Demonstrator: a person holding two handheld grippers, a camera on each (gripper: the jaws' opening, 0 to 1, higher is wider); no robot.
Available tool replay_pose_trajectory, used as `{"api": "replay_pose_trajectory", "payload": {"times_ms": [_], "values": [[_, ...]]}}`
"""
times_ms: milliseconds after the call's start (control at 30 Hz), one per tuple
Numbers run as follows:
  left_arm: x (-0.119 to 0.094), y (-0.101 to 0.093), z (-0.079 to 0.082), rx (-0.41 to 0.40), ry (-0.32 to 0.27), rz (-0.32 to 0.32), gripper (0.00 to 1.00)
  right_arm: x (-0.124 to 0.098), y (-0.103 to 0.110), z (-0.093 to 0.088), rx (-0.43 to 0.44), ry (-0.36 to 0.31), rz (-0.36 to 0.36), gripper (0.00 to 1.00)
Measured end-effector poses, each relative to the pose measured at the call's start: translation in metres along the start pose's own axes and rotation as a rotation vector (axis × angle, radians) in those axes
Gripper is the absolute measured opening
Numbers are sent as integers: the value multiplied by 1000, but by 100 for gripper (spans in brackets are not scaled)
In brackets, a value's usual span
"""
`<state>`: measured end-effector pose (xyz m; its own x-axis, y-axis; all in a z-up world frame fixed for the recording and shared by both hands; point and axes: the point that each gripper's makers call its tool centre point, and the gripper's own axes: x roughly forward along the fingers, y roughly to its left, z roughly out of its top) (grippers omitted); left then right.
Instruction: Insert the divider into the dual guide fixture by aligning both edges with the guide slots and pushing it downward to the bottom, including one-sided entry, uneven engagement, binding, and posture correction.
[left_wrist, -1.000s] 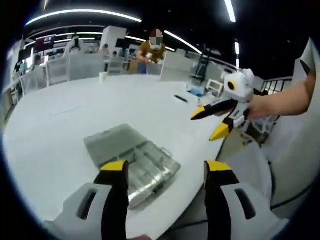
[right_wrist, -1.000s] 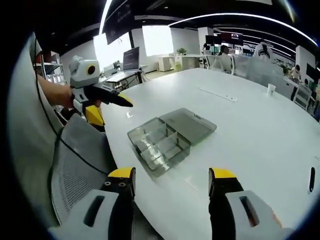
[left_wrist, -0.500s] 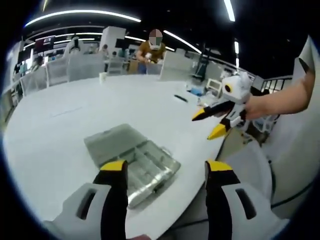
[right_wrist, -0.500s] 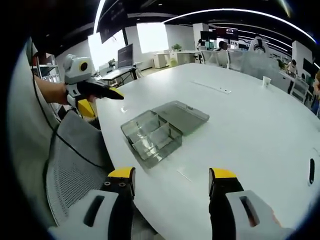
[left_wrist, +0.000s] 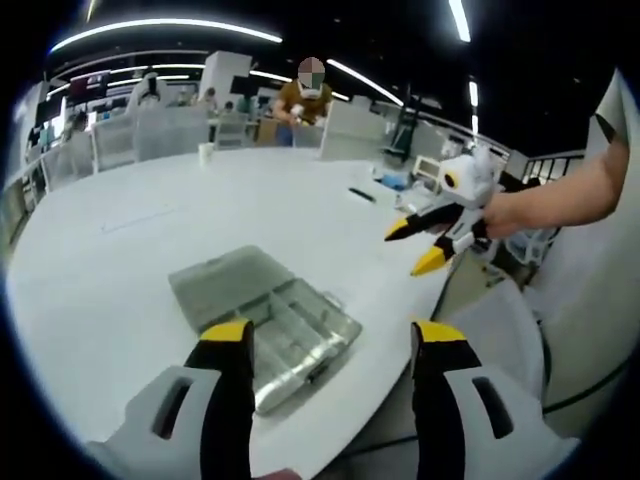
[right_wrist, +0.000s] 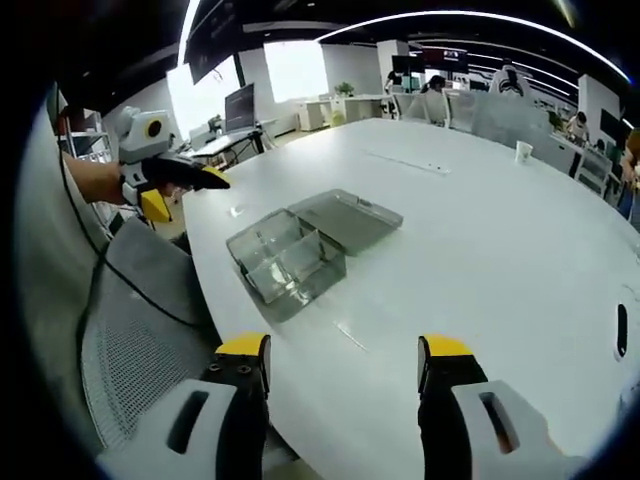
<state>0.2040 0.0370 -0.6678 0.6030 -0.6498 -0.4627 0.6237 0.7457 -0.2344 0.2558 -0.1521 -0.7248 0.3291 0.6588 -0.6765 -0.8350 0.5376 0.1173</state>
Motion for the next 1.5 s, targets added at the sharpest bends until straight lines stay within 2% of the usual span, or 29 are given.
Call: {"api": "replay_pose_trajectory", "payload": {"times_ms": [867,1500], "values": [[0,2,-1,-9,5,6,62,-1,-31,-23,17,50,-35,55],[3,2,-2,-1,17,4,62,-5,-60,-55,4,132,-67,53]]}}
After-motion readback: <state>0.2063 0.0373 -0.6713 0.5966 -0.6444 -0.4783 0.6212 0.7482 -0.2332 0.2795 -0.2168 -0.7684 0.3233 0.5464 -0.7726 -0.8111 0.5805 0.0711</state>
